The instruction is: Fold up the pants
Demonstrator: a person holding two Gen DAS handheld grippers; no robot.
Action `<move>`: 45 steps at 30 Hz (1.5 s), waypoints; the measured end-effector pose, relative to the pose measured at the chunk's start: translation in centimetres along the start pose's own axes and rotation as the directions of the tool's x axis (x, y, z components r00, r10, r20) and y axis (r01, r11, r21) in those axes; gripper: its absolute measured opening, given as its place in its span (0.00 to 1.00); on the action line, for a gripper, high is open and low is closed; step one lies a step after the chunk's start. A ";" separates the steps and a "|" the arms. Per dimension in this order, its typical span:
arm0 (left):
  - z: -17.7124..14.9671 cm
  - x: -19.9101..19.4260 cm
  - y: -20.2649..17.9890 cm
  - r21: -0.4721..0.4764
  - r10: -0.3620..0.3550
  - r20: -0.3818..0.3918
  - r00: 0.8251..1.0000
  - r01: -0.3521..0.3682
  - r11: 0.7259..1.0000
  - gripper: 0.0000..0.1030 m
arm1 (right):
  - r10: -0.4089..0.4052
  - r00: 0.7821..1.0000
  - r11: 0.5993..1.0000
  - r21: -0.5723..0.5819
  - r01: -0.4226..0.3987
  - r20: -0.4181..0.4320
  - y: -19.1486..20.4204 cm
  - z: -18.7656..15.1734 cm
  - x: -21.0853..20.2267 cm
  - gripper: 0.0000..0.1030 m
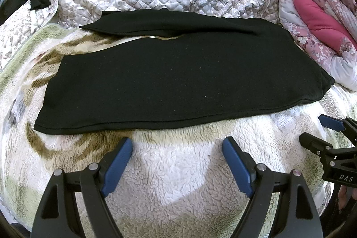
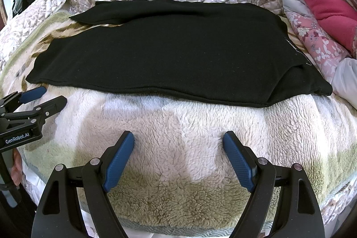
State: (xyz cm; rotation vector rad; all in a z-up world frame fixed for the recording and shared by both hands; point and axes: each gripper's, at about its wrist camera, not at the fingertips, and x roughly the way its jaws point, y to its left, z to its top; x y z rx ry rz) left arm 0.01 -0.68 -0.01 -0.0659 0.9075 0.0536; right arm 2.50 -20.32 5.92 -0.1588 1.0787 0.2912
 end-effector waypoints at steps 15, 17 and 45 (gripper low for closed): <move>0.0 0.0 0.0 0.001 0.000 0.001 1.000 0.000 1.000 0.82 | -0.001 1.000 1.000 0.000 0.001 -0.001 0.0 0.0 0.0 0.79; 0.0 0.0 0.0 0.001 0.000 0.000 1.000 0.000 1.000 0.82 | -0.001 1.000 1.000 -0.001 0.001 -0.001 0.0 0.0 0.0 0.79; 0.3 -0.1 0.3 0.002 -0.001 -0.007 1.000 0.001 1.000 0.82 | -0.001 1.000 1.000 -0.003 0.000 -0.008 0.2 0.2 0.3 0.79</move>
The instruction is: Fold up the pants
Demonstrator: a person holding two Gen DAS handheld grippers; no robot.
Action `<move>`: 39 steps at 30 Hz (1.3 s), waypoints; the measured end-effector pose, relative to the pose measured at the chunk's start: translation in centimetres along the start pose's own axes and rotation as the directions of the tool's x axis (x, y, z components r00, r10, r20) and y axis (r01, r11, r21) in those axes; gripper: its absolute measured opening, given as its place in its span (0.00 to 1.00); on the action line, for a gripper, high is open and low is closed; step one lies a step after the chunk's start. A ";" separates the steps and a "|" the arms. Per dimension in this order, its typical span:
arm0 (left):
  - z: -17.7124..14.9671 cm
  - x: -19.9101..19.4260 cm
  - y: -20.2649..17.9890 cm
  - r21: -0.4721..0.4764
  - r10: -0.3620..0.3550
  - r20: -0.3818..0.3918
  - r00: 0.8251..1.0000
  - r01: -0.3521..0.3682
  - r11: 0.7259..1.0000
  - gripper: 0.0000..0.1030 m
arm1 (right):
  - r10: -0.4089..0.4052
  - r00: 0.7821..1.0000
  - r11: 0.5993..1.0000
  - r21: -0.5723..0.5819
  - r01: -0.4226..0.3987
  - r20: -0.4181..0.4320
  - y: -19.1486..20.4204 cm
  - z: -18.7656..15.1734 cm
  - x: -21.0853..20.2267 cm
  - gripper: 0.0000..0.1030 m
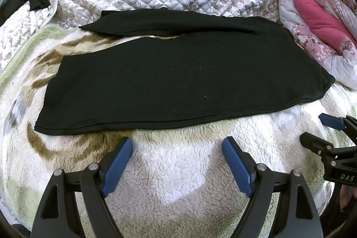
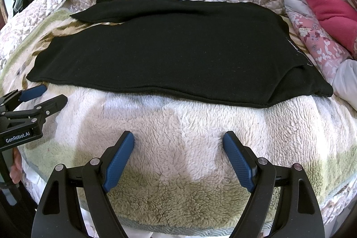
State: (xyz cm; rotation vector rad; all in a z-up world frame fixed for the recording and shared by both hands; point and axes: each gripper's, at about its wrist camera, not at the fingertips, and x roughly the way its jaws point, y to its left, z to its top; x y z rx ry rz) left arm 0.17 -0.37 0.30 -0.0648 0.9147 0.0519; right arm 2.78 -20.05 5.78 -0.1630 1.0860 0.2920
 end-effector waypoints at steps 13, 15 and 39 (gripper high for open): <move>0.0 0.2 -0.2 0.011 0.011 -0.003 1.000 -0.011 1.000 0.83 | 0.003 1.000 1.000 -0.009 -0.003 -0.021 0.1 -0.1 -0.2 0.79; 0.0 0.2 -0.2 0.013 0.012 -0.003 1.000 -0.012 1.000 0.83 | 0.004 1.000 1.000 -0.012 -0.004 -0.026 0.1 0.0 -0.1 0.79; 0.2 -1.3 2.5 -0.097 -0.076 0.031 0.997 0.078 0.992 0.82 | 0.006 0.997 0.982 0.188 -0.019 0.071 -6.9 0.9 -2.9 0.79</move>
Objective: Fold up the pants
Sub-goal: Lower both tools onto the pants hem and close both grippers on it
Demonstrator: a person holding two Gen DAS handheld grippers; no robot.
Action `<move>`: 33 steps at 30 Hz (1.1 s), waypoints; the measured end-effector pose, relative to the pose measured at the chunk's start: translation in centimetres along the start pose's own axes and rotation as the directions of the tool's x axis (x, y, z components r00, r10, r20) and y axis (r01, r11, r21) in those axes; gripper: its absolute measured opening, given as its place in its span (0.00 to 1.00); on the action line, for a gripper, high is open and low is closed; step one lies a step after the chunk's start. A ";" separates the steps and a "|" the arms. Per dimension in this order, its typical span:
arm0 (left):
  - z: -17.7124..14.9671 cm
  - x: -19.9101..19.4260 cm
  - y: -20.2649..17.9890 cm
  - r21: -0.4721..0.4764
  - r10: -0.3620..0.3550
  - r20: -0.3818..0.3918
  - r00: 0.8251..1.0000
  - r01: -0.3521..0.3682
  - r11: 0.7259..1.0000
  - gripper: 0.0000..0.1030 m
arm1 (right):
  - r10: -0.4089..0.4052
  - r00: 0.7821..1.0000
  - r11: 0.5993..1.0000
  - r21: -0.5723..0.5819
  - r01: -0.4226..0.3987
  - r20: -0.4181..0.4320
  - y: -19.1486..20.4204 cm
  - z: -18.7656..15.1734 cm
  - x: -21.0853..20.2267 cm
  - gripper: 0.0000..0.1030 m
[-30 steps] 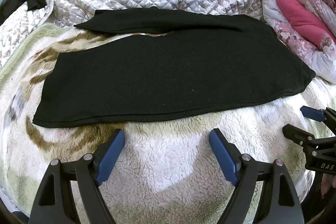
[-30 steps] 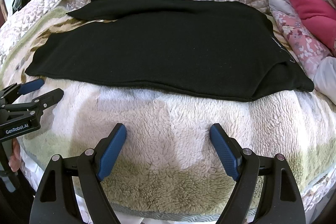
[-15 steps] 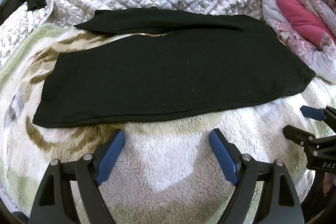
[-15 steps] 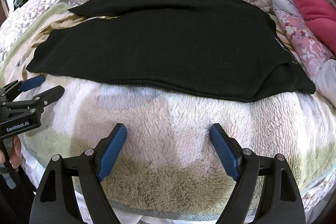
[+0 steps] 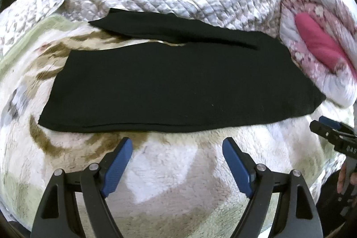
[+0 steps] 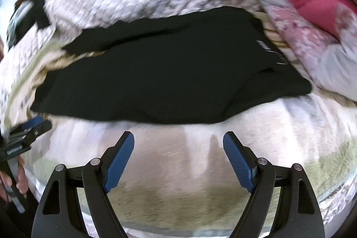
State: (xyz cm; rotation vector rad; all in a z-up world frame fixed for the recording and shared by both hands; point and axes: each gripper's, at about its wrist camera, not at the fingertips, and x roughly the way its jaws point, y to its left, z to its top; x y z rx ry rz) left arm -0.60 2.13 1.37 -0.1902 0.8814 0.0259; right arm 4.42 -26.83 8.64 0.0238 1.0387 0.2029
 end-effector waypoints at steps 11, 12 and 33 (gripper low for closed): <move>0.7 -1.7 6.8 -0.218 0.033 0.036 0.999 -0.024 0.976 0.82 | -0.049 0.998 0.974 0.225 0.037 0.045 -6.2 1.0 -0.9 0.79; 0.6 -1.6 7.5 -0.244 0.032 0.028 0.999 -0.024 0.970 0.81 | -0.030 0.999 0.968 0.252 0.019 0.039 -6.8 1.0 -0.5 0.79; 2.0 2.0 11.9 -0.394 0.074 0.062 0.995 -0.044 0.918 0.23 | 0.085 0.989 0.897 0.423 -0.130 0.124 -10.2 4.4 2.8 0.17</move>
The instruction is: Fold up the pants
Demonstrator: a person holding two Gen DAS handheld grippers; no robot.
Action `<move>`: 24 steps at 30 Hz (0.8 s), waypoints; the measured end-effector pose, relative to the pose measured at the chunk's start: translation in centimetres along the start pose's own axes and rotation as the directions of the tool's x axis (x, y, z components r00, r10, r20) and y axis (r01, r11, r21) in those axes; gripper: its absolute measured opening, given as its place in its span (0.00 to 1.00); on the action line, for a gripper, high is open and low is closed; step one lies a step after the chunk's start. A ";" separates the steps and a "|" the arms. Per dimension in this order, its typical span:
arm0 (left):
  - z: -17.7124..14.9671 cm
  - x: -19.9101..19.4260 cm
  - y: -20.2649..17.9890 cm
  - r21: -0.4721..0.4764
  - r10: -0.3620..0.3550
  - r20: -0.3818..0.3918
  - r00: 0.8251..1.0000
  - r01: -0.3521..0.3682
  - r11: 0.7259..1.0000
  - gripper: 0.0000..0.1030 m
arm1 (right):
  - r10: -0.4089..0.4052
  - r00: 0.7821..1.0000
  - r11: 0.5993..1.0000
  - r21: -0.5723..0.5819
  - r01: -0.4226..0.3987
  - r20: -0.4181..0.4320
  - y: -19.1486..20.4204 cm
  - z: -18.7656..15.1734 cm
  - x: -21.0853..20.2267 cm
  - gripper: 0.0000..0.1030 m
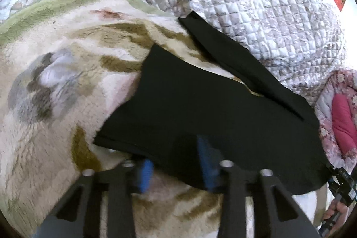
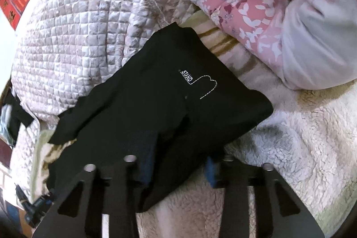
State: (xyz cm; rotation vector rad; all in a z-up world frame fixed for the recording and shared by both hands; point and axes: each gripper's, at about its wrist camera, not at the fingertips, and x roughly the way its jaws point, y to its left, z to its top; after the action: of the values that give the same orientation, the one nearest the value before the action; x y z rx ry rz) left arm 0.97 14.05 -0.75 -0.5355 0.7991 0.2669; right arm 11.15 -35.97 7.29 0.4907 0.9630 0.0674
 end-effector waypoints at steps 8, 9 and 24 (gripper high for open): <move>1.4 -1.8 -0.2 0.017 0.001 0.009 1.000 -0.001 1.000 0.04 | 0.026 0.998 0.999 0.018 -0.027 0.052 1.6 0.6 -3.9 0.02; 1.7 -2.6 -0.3 0.016 -0.015 0.020 1.000 0.015 1.000 0.04 | 0.032 0.998 0.999 0.020 -0.033 0.057 1.7 0.5 -4.7 0.02; -2.8 -7.5 2.6 0.035 0.014 -0.030 0.999 -0.013 0.999 0.04 | -0.005 0.999 0.992 0.124 0.010 -0.043 -1.5 -7.2 -9.0 0.02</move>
State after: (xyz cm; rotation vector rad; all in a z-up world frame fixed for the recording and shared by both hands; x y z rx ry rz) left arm -6.87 14.49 2.29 -0.5023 0.8356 0.2570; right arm -0.02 -37.07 10.17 0.6026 1.0150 0.0113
